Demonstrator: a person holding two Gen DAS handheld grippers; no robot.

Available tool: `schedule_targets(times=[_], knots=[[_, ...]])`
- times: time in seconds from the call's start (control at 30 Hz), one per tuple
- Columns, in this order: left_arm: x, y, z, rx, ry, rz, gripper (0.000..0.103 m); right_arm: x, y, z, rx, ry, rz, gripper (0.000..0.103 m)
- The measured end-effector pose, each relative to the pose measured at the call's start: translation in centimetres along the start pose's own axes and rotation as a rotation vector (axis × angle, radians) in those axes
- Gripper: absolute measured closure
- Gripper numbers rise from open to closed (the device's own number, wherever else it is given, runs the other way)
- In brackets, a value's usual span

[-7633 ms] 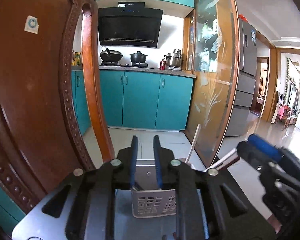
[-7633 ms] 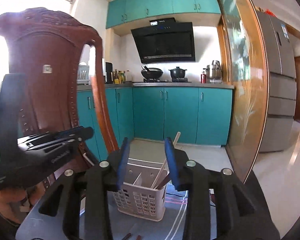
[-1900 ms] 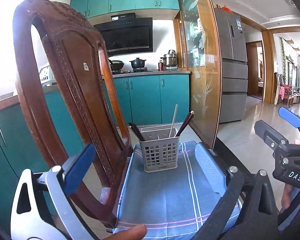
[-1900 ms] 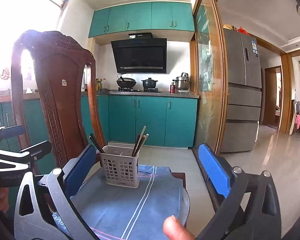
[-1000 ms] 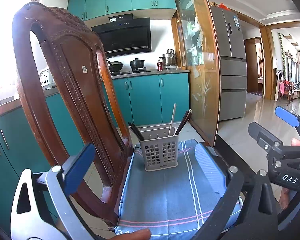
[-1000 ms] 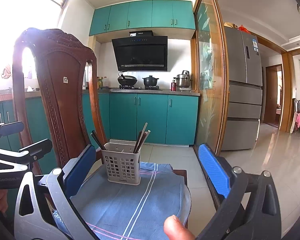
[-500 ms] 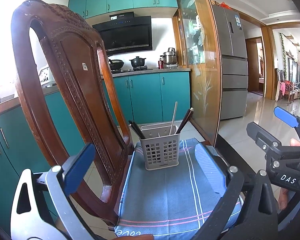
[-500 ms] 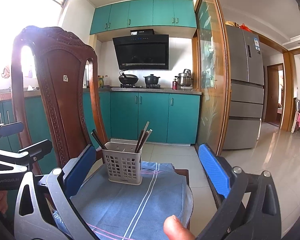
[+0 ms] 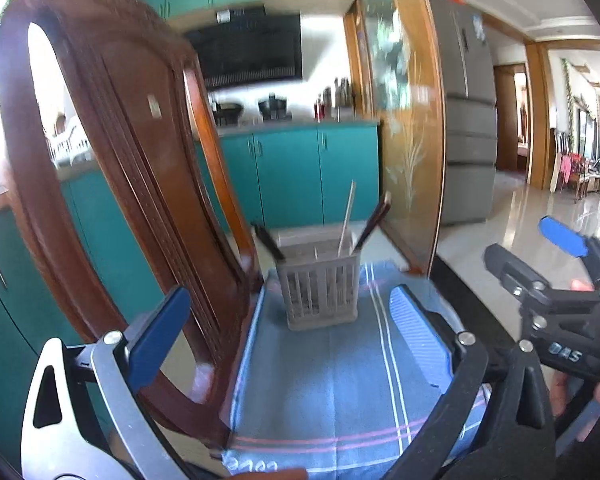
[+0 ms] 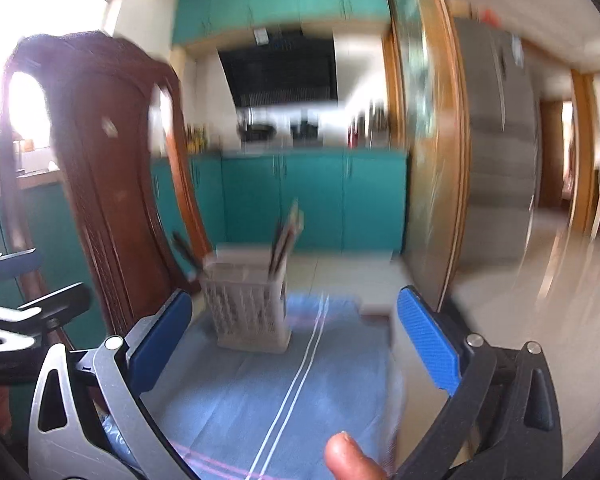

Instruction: Organize utensils

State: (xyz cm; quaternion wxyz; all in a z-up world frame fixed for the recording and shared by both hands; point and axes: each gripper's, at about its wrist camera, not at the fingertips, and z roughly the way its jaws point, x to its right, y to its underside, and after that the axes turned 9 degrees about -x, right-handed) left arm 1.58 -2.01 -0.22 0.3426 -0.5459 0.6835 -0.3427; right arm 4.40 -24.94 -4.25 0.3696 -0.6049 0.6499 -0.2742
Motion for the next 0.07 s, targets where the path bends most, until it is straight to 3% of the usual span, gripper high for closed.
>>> schedule_targets(times=[0.07], knots=[[0.2,0.7,3.0,-0.136,0.016,-0.016,0.004,1.0,1.3,6.5,-0.172,0.041,0.029,0.003]])
